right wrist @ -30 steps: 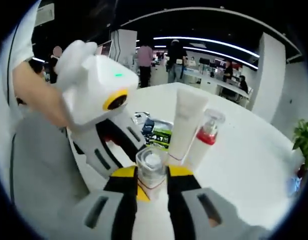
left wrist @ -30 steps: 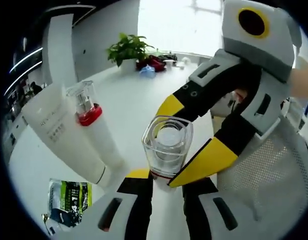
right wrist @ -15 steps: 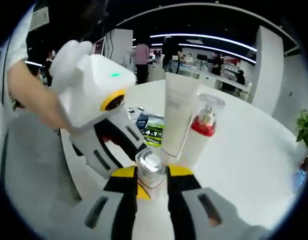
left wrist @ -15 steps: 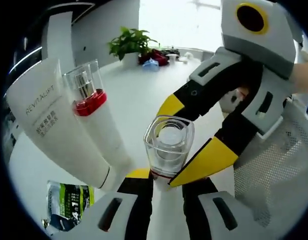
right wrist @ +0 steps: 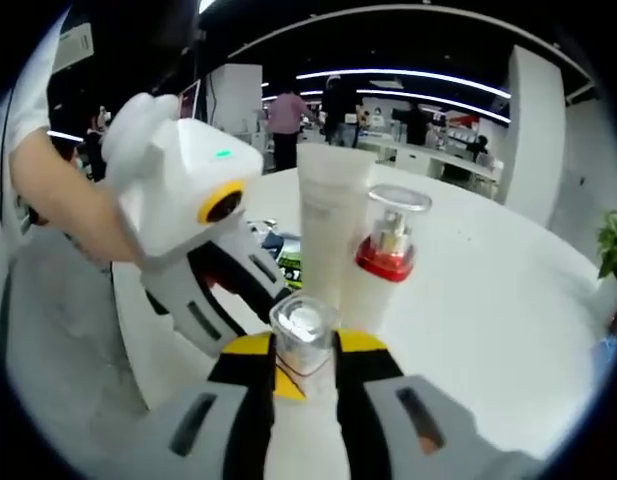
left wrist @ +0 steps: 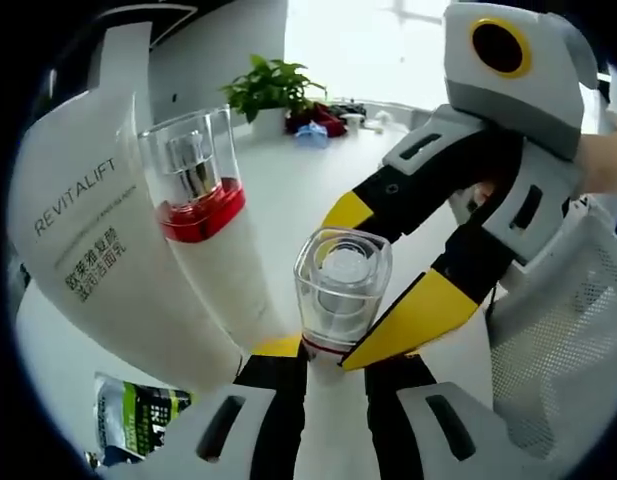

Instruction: Arrange the skincare products in the storage area until every visible bottle or jar stands upright without overlapping.

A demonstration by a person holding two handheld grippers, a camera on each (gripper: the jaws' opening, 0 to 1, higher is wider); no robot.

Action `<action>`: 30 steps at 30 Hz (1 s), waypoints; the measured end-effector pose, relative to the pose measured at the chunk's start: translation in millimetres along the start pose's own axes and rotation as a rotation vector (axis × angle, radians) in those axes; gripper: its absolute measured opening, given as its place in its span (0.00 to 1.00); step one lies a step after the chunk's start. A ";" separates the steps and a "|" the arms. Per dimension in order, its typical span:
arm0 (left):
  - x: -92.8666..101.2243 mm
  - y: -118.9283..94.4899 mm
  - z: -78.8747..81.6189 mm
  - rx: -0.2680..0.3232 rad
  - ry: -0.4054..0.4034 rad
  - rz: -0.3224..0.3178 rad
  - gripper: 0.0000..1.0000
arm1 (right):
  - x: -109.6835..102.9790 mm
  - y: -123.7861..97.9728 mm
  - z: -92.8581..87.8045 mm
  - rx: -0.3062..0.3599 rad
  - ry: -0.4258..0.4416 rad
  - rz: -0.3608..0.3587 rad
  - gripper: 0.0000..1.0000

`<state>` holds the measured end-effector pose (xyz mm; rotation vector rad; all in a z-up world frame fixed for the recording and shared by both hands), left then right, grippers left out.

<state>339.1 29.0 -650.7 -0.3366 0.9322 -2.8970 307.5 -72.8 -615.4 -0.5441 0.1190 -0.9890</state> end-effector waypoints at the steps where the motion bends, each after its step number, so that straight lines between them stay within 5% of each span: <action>1: -1.1 0.4 0.6 0.001 -0.004 0.000 0.19 | 1.2 0.6 0.2 0.000 0.004 0.002 0.22; 30: -9.8 -1.0 1.8 -0.067 0.055 0.031 0.22 | 11.3 7.5 0.7 0.021 0.009 -0.002 0.22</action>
Point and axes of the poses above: the point that each gripper's makers call its tool centre point, and the gripper's own axes: y roughly forward along the fingers, x roughly to its right, z roughly out of its top, the point moved 9 cm from there along -y, roughly backward along the fingers, and after that the axes turned 12 degrees about -z, right-handed, at the moved point
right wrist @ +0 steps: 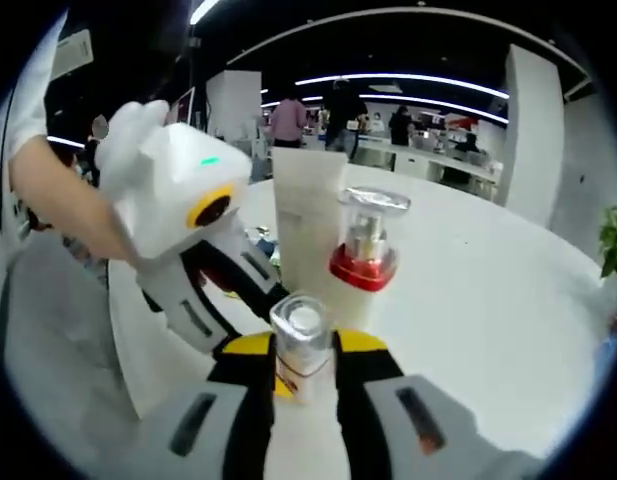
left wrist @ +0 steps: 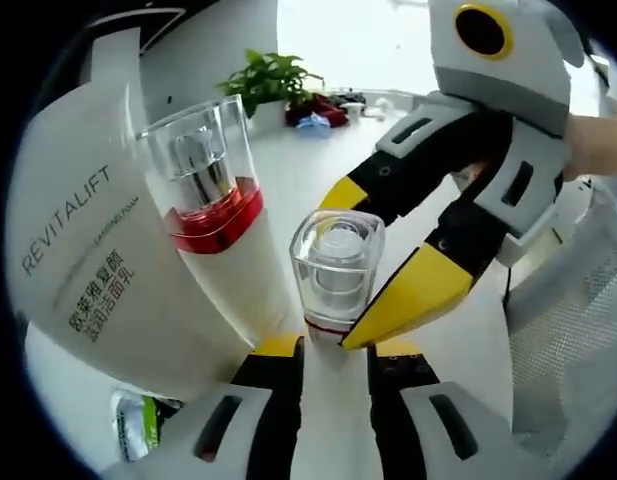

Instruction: Arrange the skincare products in the storage area until every visible bottle or jar stands upright without overlapping.

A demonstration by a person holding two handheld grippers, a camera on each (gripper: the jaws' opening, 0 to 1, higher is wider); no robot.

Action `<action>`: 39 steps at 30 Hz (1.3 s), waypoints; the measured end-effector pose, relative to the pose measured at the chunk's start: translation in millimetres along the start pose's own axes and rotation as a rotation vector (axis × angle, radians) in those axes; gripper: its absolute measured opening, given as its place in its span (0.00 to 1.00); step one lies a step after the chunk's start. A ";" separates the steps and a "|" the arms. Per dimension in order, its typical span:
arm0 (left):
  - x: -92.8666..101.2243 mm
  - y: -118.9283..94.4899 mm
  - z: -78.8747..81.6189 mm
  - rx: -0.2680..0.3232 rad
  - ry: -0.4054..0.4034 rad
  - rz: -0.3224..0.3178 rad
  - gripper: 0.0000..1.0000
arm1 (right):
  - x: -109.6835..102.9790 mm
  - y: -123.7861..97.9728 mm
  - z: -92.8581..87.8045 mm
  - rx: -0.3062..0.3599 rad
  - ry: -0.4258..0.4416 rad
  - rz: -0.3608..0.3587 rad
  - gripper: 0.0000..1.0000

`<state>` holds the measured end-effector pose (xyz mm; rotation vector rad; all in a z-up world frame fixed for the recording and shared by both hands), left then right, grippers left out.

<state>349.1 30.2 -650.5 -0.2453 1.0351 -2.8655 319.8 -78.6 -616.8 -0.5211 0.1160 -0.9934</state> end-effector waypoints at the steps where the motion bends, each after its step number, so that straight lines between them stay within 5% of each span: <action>1: 0.4 -0.6 -0.5 -0.004 0.004 0.002 0.22 | 0.0 0.2 0.1 0.000 0.000 -0.001 0.22; 39: 4.9 -13.9 -11.1 -0.030 -0.011 0.031 0.25 | -0.5 -2.0 -0.9 -0.002 0.014 -0.003 0.30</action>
Point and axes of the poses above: the point that each gripper's makers call its tool centre point, and the gripper's own axes: y roughly forward along the fingers, x roughly to its right, z roughly out of its top, the point moved 9 cm from there along -y, roughly backward along the fingers, and after that the axes turned 12 degrees about -z, right-handed, at the moved point
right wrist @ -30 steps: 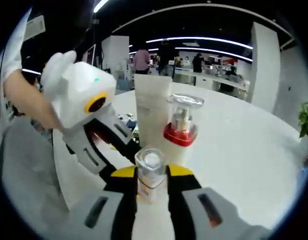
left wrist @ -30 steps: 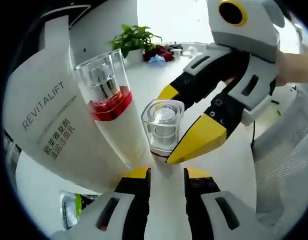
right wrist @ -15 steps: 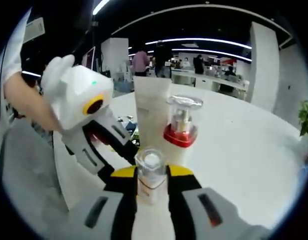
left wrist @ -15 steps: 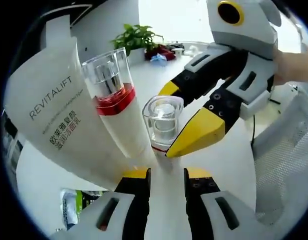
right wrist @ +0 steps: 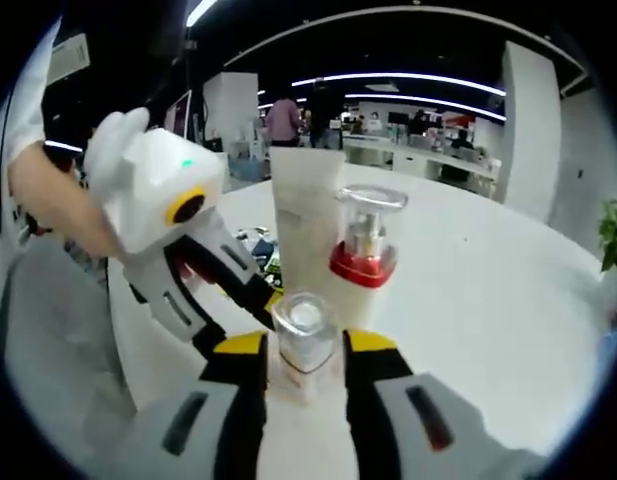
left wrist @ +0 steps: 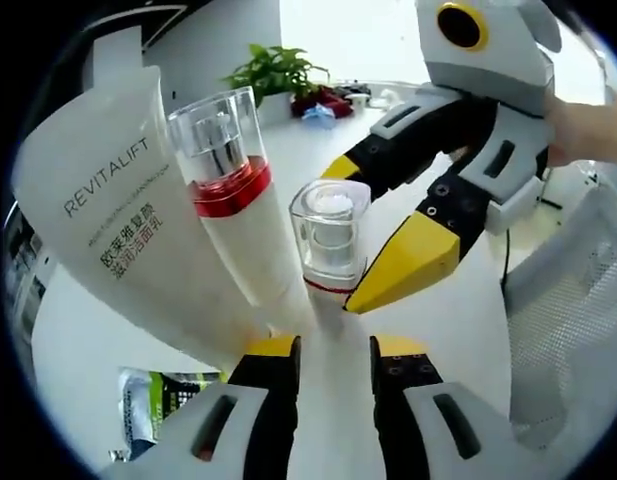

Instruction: Arrange the skincare products in the storage area until every visible bottle or jar stands upright without overlapping.

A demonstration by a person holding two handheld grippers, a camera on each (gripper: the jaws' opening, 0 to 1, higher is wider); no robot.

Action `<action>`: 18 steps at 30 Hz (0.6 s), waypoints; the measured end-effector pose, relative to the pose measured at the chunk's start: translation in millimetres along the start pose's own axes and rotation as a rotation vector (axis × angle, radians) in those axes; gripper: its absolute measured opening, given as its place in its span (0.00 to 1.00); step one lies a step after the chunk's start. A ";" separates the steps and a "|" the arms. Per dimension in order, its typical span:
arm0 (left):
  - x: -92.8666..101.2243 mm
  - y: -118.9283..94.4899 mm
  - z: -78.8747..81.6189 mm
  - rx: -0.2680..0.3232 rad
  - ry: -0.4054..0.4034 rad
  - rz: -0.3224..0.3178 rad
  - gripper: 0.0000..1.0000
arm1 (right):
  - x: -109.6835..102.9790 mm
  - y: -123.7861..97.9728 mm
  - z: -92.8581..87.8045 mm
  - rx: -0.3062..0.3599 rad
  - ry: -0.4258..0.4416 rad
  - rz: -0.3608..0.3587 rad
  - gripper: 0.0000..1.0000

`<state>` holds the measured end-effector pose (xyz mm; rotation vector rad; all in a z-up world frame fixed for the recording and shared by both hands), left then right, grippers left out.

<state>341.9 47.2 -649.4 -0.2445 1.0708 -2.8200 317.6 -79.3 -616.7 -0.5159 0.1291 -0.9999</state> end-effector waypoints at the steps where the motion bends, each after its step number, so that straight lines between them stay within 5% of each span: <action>1: 0.2 -0.9 0.1 0.000 0.001 0.002 0.26 | 0.1 -0.6 0.2 0.000 -0.001 -0.001 0.31; 18: 11.6 -28.6 -7.7 0.013 -0.041 0.025 0.41 | -10.9 -22.9 0.2 -0.029 0.011 -0.017 0.56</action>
Point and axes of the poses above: the point that each gripper's makers call its tool centre point, and the gripper's own axes: y roughly forward along the fingers, x roughly to its right, z roughly out of its top, the point moved 9 cm from there along -y, roughly backward along the fingers, and after that the axes turned 12 degrees about -z, right-handed, at the moved point
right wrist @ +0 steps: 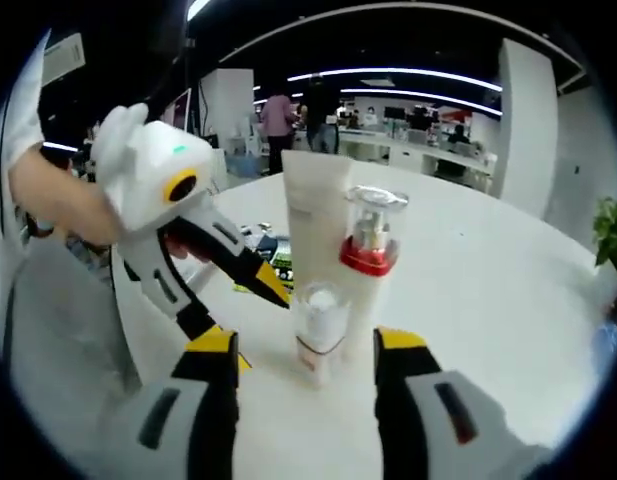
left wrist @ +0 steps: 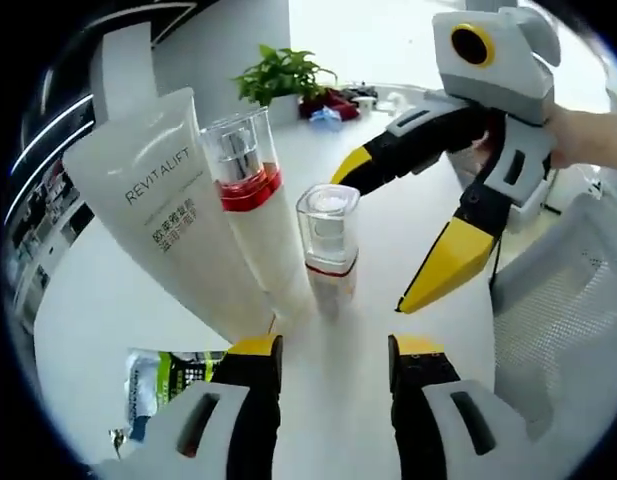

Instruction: Arrange the skincare products in the storage area until every visible bottle or jar stands upright without overlapping.

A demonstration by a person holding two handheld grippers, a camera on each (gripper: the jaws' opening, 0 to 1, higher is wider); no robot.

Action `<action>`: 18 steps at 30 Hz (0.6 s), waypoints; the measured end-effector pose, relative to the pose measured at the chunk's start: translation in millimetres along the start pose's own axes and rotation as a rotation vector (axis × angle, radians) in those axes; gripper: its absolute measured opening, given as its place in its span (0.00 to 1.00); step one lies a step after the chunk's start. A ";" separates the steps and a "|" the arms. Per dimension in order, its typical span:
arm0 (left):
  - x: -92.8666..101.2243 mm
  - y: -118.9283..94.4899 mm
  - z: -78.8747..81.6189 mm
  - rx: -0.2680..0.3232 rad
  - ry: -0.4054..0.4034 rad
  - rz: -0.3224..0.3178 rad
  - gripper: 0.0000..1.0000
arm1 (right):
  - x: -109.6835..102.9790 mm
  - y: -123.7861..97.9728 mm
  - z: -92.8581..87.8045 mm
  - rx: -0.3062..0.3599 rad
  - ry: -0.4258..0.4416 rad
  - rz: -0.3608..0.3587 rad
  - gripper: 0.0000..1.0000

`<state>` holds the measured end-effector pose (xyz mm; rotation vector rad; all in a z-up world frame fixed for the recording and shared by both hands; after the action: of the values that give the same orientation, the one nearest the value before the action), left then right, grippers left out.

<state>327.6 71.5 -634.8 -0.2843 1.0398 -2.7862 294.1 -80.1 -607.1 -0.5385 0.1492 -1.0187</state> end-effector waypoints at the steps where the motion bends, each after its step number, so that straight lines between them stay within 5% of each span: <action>1: 1.0 -3.7 -1.4 0.004 -0.006 0.006 0.41 | -1.1 -1.4 -0.1 -0.001 0.001 0.000 0.57; 18: 27.6 -50.0 -35.1 0.064 -0.197 0.080 0.71 | -27.5 -28.5 3.6 0.003 -0.003 0.028 0.79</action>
<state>288.9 125.2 -624.4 -0.4860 0.8938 -2.6505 259.1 -67.4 -593.5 -0.5342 0.1523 -0.9911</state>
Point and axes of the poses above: the point that each gripper's makers call its tool centre point, and the gripper's own axes: y roughly forward along the fingers, x roughly to its right, z roughly out of its top, the point moved 9 cm from there along -y, roughly backward along the fingers, and after that the axes turned 12 degrees about -z, right-handed, at the moved point
